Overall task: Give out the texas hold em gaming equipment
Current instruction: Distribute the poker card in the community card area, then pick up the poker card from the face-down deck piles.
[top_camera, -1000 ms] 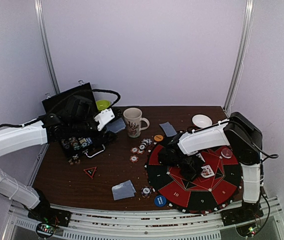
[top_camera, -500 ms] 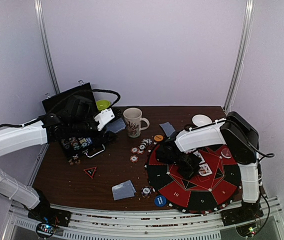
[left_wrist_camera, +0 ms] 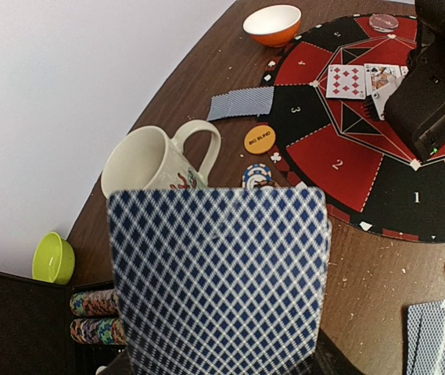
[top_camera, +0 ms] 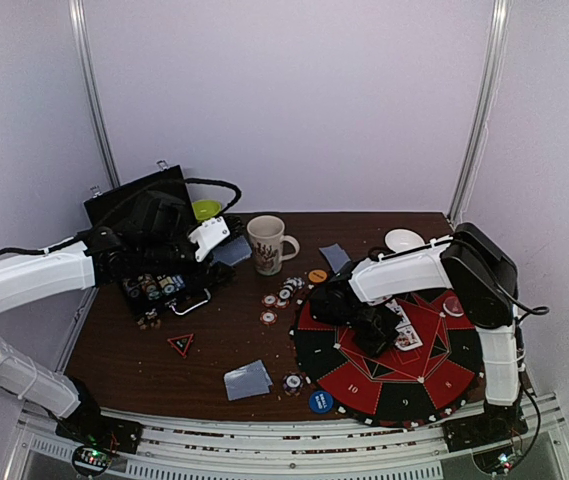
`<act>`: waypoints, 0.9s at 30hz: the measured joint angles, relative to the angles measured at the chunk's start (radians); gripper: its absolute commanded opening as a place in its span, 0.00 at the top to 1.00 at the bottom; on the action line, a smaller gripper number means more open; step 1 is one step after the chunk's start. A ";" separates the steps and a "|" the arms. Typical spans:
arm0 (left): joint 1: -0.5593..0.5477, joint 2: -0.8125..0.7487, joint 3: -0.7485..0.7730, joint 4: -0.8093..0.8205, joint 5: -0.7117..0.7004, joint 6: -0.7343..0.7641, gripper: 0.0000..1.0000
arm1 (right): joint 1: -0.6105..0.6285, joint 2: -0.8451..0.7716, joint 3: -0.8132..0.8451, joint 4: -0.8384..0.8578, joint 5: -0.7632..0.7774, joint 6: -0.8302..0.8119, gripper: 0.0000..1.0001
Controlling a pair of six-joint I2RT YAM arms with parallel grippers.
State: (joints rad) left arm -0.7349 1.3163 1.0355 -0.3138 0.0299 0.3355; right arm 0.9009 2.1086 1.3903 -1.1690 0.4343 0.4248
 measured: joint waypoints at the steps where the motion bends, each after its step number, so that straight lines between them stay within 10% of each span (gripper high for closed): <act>1: 0.000 0.000 0.000 0.000 0.000 0.000 0.48 | 0.000 0.000 0.000 0.000 -0.001 0.000 0.89; 27: 0.000 0.000 0.000 0.000 0.000 0.000 0.48 | -0.016 -0.182 0.205 0.196 -0.400 -0.067 0.36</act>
State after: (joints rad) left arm -0.7349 1.3163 1.0355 -0.3138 0.0303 0.3355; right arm 0.8848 1.9270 1.5951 -0.9726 0.0345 0.3576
